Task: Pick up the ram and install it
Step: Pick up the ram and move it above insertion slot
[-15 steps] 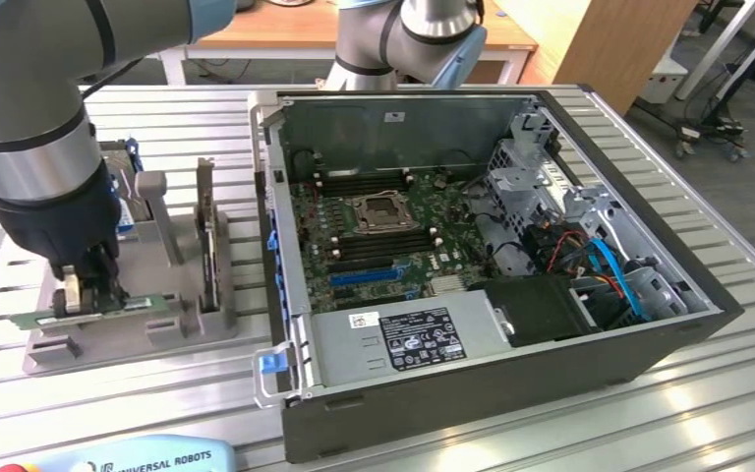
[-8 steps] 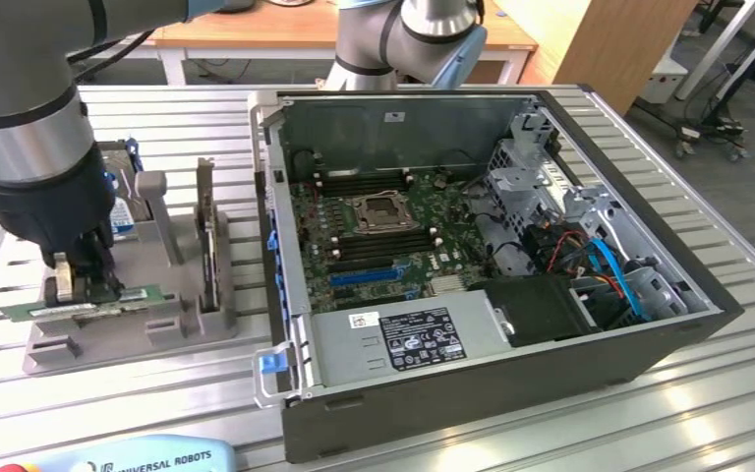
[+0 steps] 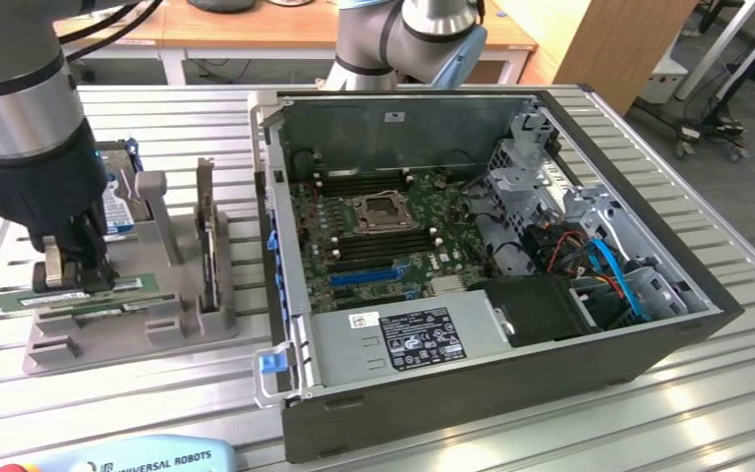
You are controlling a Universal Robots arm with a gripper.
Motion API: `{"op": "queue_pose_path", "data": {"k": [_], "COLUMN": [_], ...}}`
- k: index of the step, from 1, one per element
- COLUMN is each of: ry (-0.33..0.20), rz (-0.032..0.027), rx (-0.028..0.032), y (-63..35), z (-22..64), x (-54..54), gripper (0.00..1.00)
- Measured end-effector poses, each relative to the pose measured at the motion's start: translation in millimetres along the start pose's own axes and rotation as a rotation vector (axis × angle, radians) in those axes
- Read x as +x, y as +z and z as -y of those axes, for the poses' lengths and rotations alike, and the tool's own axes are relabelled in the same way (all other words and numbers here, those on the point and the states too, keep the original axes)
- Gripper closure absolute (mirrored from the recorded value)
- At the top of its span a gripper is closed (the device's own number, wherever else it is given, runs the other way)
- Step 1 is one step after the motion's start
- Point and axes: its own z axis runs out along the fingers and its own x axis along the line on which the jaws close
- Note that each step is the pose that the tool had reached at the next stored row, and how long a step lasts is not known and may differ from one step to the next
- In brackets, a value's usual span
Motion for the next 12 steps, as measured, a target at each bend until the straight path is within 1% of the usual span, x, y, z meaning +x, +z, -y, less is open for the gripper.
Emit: {"op": "queue_pose_path", "data": {"k": [12], "ry": [0.000], "rz": [0.0001], "rx": [0.0001], "y": [-28.8], "z": [-1.2], "x": [-0.6], "gripper": [0.88]}}
